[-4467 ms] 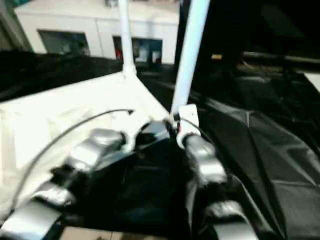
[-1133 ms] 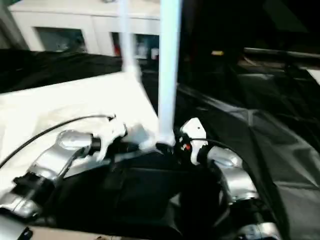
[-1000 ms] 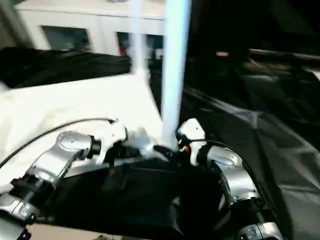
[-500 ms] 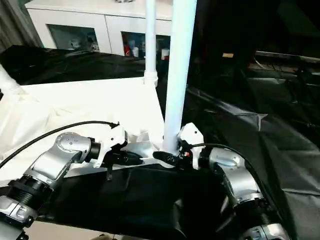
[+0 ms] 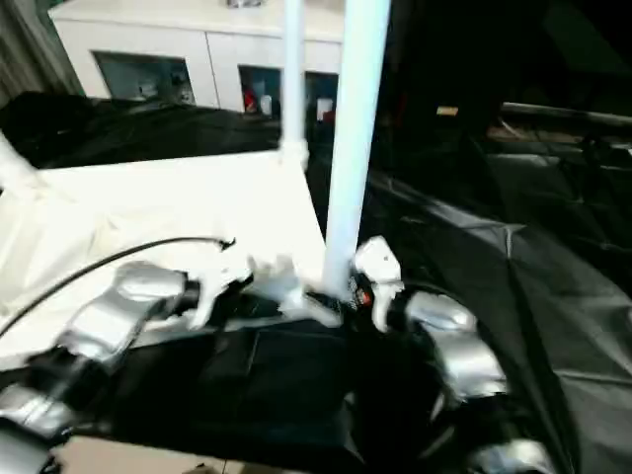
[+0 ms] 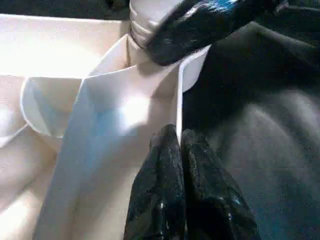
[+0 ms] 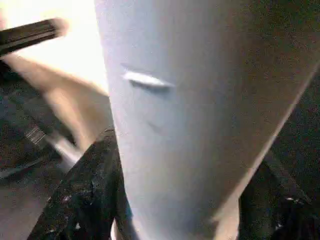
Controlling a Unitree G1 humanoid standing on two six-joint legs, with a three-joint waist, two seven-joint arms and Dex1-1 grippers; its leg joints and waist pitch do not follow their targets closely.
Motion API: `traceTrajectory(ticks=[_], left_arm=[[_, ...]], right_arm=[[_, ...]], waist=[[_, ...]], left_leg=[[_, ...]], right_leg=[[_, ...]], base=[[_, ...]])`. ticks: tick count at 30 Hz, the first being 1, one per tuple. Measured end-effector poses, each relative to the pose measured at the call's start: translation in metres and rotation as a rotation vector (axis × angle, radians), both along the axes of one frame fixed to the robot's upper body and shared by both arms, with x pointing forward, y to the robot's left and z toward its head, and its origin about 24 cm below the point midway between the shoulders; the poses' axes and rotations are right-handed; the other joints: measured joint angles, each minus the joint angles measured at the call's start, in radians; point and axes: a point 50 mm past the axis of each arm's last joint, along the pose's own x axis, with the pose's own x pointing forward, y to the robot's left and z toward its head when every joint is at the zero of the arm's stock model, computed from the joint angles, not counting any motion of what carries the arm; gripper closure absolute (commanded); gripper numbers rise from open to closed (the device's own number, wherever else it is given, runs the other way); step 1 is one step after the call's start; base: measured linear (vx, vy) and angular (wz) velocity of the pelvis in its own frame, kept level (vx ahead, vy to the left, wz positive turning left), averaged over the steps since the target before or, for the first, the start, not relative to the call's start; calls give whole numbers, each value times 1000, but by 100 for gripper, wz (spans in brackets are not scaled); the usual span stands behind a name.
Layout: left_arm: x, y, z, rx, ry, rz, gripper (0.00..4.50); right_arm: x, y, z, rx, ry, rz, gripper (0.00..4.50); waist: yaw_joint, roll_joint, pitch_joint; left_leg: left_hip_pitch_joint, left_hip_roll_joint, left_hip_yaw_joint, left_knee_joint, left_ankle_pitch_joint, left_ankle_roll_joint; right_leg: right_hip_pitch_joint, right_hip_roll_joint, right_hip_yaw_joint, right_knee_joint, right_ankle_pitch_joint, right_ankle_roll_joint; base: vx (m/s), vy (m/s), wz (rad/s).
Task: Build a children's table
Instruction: Rotate leg to tighten
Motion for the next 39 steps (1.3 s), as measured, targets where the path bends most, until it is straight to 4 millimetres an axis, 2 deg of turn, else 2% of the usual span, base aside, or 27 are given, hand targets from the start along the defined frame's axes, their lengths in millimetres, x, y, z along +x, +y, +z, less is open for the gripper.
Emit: traceTrajectory(ticks=[7, 10, 14, 17, 19, 21, 23, 26, 30, 35, 39], left_arm=[[15, -38, -1, -2, -12, 179, 450], [18, -46, -1, -4, -22, 211, 450], [19, -47, 0, -4, -31, 214, 450], [18, -47, 0, -3, -39, 209, 450], [17, -45, 0, -1, -46, 194, 450], [18, -41, 0, 4, -57, 192, 450], [21, -31, 2, 17, -74, 210, 450], [21, -25, 3, 21, -80, 195, 450], [16, -11, 6, 7, -69, 125, 450], [3, 4, 6, -23, -33, 0, 450], [-7, 9, 6, -21, 7, -111, 450]], right_arm=[[24, 11, 1, 23, 21, -429, 185], [32, 15, 2, -7, 14, -503, 185], [33, 15, 3, -4, 8, -508, 185], [32, 13, 2, 25, 9, -479, 185], [30, 12, 2, 39, 0, -461, 116], [25, 11, 2, 77, -11, -417, 110], [20, 13, -1, 109, 0, -356, 96], [16, 5, 0, 115, 6, -261, 68], [7, -10, 5, 33, -20, -50, 68], [1, -14, 10, -2, -39, 100, 68], [-6, -7, 15, 26, -48, 228, 68]], waist=[[-2, 1, -1], [-4, 3, -2], [-3, 3, -2], [-3, 3, -2], [-3, 3, -2], [-4, 3, -2], [-21, 3, -1], [-34, 4, 0], [-41, 4, -1], [-38, 5, 0], [-17, 6, 0]], left_leg=[[1, -1, 0, 0, 0, 0], [0, -1, 0, -2, 0, 0], [0, -1, 0, -5, 0, 0], [0, -1, 0, -6, 0, 0], [0, -1, 0, -8, 0, 0], [0, -1, 0, -9, 0, 0], [-1, -1, 0, -10, 0, 0], [-3, -1, 0, -10, 0, 0], [-10, 0, 0, -10, 1, 1], [-14, 0, 0, -10, 3, 5], [-14, 0, -1, -7, 3, 6]], right_leg=[[4, 0, 1, -1, 0, 0], [5, 0, 1, -1, 1, -1], [5, 0, 0, -2, -1, 1], [4, 0, 0, -2, -1, 1], [4, 0, 0, -3, -1, 1], [4, 0, 0, -3, -2, 1], [3, 1, 0, -3, -1, 1], [1, 1, 0, -3, -1, 1], [-6, 1, 0, -3, -2, 0], [-10, 1, -2, -1, -3, -2], [-11, 0, -2, -1, -3, -3]], base=[[0, 0, 0], [0, 0, 0], [0, 0, 0], [0, 0, 0], [0, 0, 0], [0, 0, 0], [0, 0, 0], [0, 0, 0], [0, 0, 0], [0, 0, 0], [0, 0, 0]])
